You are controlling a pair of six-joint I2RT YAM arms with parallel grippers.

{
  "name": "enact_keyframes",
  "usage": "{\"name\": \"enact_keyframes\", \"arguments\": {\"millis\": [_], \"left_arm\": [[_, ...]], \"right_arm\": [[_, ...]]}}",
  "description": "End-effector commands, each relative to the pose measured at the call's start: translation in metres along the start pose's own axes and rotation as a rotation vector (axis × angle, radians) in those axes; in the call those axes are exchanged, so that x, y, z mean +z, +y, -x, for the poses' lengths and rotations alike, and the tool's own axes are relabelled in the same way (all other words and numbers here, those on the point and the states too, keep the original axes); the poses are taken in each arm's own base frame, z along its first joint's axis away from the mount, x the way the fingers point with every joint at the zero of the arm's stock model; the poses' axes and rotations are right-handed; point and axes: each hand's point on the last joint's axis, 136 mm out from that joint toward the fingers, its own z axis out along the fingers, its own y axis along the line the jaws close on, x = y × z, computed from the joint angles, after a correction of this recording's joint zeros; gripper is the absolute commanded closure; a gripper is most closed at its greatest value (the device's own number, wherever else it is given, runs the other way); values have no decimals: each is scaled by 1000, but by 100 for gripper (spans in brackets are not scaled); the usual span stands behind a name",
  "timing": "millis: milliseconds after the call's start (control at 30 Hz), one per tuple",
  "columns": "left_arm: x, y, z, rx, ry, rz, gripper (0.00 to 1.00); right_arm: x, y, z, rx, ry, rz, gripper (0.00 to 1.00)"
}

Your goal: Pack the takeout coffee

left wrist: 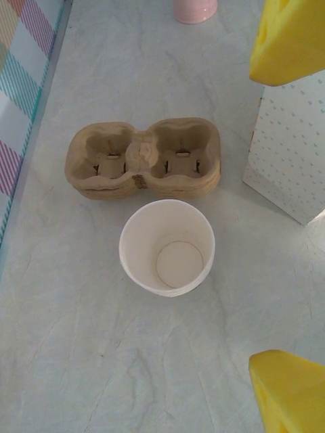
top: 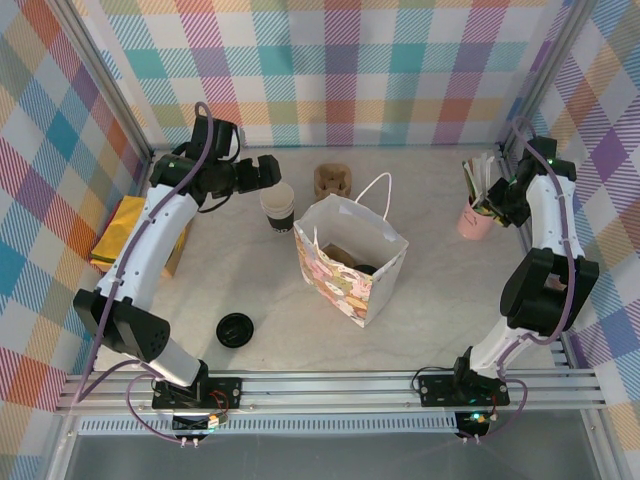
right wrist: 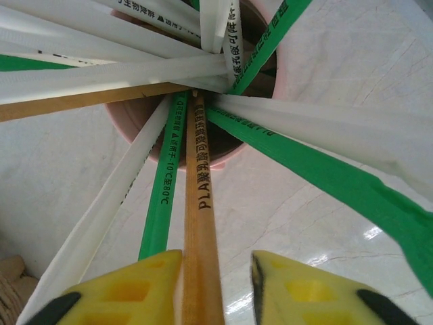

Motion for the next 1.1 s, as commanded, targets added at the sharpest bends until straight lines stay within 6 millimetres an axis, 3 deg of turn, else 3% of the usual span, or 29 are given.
{"name": "enact_keyframes", "arguments": {"millis": [0, 167, 633, 900, 1067], "left_arm": [[-5, 1, 9, 10, -21, -1, 0], [-2, 0, 10, 13, -18, -3, 0], [1, -4, 10, 11, -14, -26, 0], [-2, -7, 13, 10, -26, -41, 0], [-4, -9, 14, 11, -34, -50, 0]], "right_arm": [[-15, 6, 9, -4, -39, 25, 78], [-30, 4, 9, -16, -57, 6, 89], [-112, 4, -1, -66, -175, 8, 89], [-170, 16, -13, -85, -243, 81, 89], [-214, 46, -33, -151, -282, 277, 88]]}}
